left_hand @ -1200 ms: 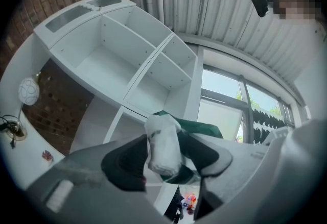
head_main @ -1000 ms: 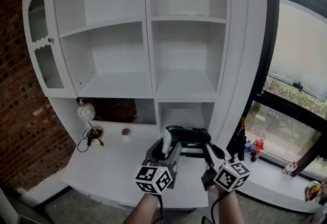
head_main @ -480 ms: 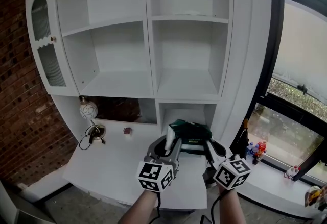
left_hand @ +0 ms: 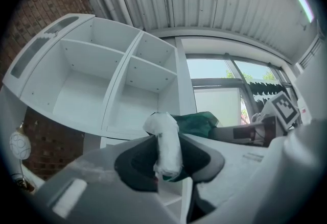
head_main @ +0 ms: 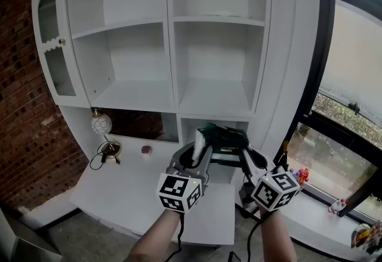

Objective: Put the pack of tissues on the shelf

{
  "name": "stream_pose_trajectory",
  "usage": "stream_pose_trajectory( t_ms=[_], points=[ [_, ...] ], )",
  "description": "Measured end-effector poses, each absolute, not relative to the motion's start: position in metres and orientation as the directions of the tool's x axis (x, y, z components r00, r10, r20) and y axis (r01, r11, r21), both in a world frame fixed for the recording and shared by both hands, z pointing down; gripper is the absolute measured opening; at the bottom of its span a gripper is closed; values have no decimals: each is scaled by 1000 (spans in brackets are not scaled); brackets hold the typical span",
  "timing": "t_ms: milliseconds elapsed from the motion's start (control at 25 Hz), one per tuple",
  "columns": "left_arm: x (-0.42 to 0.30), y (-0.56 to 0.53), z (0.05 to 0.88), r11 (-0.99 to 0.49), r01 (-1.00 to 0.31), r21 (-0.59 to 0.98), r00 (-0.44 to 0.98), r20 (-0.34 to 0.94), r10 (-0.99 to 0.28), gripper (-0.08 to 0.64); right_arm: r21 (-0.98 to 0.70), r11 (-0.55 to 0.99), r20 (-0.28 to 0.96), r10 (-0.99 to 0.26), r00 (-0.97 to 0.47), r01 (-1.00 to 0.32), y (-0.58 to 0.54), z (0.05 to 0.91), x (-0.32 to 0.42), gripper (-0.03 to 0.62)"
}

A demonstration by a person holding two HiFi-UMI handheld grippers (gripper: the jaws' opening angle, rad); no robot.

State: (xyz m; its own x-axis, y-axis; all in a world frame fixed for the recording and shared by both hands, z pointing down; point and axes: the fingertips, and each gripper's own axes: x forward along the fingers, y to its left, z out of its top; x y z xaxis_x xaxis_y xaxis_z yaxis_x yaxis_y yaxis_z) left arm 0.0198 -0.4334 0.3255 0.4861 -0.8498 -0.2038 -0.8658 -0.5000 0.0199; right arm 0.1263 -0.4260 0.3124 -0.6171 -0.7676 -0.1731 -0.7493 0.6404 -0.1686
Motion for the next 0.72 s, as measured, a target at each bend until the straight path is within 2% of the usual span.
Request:
stream_pose_trajectory(
  t_ms=[360, 720],
  points=[
    [14, -445, 289, -499, -866, -44, 493, -244, -835, 121, -103, 649, -203, -756, -622, -754, -439, 278, 119, 5],
    [7, -482, 253, -540, -836, -94, 544, -271, -795, 121, -47, 582, -232, -797, -558, -812, -470, 243, 110, 5]
  ],
)
